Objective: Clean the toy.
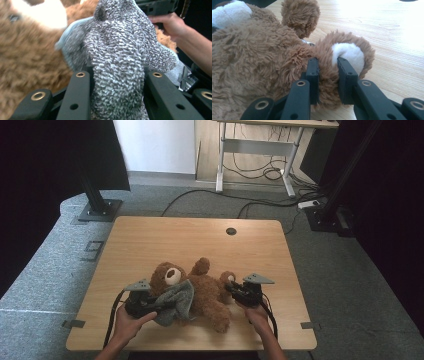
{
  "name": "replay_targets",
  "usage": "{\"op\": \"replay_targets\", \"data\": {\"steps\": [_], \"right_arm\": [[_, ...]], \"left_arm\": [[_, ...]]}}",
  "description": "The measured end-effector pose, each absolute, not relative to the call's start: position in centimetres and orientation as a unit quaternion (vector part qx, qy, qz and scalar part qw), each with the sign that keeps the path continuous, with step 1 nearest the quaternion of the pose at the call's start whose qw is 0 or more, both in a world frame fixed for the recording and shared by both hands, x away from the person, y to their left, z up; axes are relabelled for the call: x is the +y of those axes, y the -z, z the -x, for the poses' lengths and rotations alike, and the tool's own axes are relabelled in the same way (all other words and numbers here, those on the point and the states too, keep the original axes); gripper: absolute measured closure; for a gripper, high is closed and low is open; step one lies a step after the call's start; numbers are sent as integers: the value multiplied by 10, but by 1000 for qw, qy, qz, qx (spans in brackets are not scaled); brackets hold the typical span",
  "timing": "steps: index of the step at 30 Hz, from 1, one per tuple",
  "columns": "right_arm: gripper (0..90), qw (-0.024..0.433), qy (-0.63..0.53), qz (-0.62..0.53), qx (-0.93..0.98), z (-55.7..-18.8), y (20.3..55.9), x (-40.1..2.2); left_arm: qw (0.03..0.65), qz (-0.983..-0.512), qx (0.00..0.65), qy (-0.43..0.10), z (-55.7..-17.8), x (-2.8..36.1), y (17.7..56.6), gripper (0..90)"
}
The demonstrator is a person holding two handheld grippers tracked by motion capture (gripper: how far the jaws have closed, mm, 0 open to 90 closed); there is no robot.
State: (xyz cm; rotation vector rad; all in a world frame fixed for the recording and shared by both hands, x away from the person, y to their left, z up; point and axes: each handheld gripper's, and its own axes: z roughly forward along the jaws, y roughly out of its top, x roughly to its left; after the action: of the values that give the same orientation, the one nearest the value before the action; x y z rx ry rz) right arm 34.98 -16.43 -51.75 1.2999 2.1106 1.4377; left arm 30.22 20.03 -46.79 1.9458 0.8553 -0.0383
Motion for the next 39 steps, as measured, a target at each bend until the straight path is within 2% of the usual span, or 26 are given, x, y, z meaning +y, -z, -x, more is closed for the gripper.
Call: {"op": "replay_targets", "data": {"steps": [8,26,29,30,33,36,39], "right_arm": [[733,140,-499,-445,730,-348,517,-166],[715,139,-500,-433,737,-335,512,-174],[599,153,-503,-436,730,-333,506,-179],[599,153,-503,-436,730,-333,506,-179],[481,168,-508,-443,719,-333,497,-182],[412,170,-515,-440,716,-334,484,-179],[388,160,-520,-432,719,-336,479,-174]], "left_arm": [[472,-805,358,19,-316,187,474,670],[461,-804,375,19,-329,190,482,670],[463,-803,376,23,-329,191,483,670],[463,-802,375,23,-329,191,483,670],[465,-802,375,24,-328,192,483,670],[465,-801,376,24,-328,192,483,670],[466,-801,376,23,-328,192,483,670]]}}
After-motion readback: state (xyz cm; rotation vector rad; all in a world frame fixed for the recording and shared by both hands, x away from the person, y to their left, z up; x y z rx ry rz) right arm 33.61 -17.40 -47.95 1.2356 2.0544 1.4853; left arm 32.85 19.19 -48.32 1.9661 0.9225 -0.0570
